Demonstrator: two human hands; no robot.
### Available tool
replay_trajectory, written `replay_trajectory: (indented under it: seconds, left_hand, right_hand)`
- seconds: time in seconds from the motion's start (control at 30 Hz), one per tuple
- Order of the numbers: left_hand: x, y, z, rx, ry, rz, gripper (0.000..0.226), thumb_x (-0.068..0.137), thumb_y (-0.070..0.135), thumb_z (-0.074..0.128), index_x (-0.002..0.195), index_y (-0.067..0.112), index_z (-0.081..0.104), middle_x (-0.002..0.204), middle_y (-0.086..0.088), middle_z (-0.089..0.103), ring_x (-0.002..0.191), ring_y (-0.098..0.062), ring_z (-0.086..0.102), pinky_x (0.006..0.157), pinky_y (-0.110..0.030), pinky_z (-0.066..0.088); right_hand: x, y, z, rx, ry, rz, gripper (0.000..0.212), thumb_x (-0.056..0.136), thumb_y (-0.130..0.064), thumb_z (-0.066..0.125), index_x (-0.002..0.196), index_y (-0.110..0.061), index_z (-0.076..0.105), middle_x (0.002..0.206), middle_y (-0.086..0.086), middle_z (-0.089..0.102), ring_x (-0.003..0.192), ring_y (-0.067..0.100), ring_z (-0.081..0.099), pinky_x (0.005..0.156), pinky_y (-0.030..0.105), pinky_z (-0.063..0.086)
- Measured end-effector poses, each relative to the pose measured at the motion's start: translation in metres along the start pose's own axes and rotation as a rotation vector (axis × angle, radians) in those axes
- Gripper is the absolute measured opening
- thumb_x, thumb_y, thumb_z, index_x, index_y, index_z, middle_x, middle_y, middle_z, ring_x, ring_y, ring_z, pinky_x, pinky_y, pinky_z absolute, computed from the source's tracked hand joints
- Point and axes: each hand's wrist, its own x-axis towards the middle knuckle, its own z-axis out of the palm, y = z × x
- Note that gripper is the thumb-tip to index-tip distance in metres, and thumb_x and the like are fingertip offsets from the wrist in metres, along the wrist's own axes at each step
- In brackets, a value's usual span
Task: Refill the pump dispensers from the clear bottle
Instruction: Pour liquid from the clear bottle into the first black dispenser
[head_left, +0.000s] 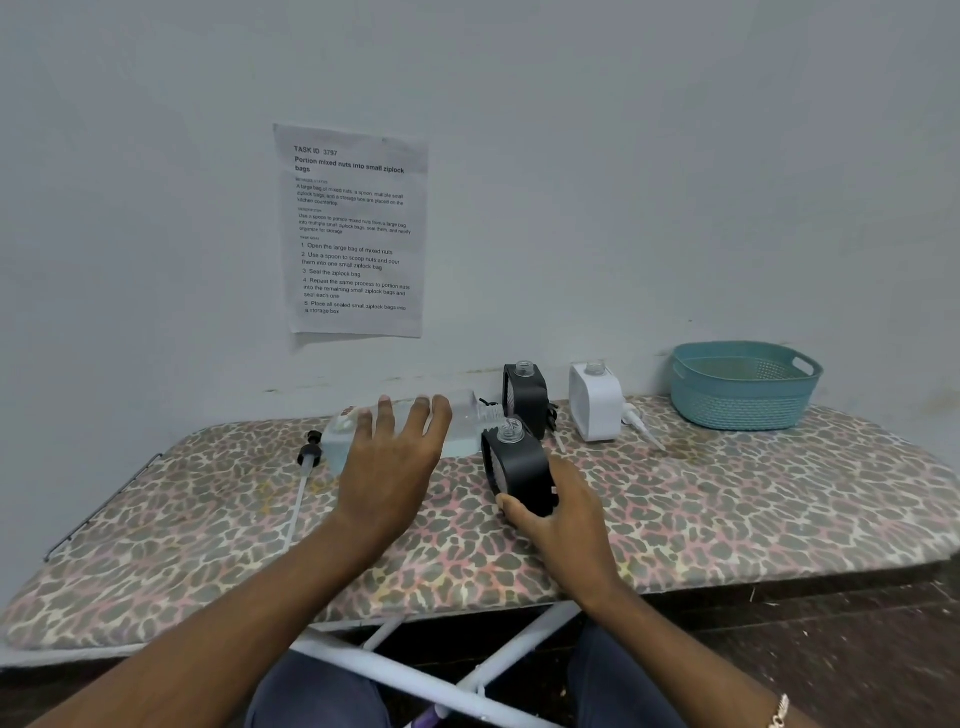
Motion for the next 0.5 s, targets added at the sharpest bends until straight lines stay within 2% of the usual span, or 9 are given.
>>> replay_trajectory:
  seconds: [0.5]
  left_hand:
    - [0.0013, 0.0001, -0.0016, -0.006, 0.016, 0.015, 0.081, 0.072, -0.004, 0.087, 0.141, 0.005, 0.047, 0.132, -0.018, 0.066, 0.12, -0.057, 0.061, 0.095, -0.066, 0.054]
  right_hand:
    - [0.0005, -0.0021, -0.0002, 0.014, -0.009, 0.004, 0.033, 0.089, -0.04, 0.079, 0.113, -0.044, 0.058, 0.108, -0.018, 0.063, 0.102, -0.003, 0.058, 0.082, 0.015, 0.046]
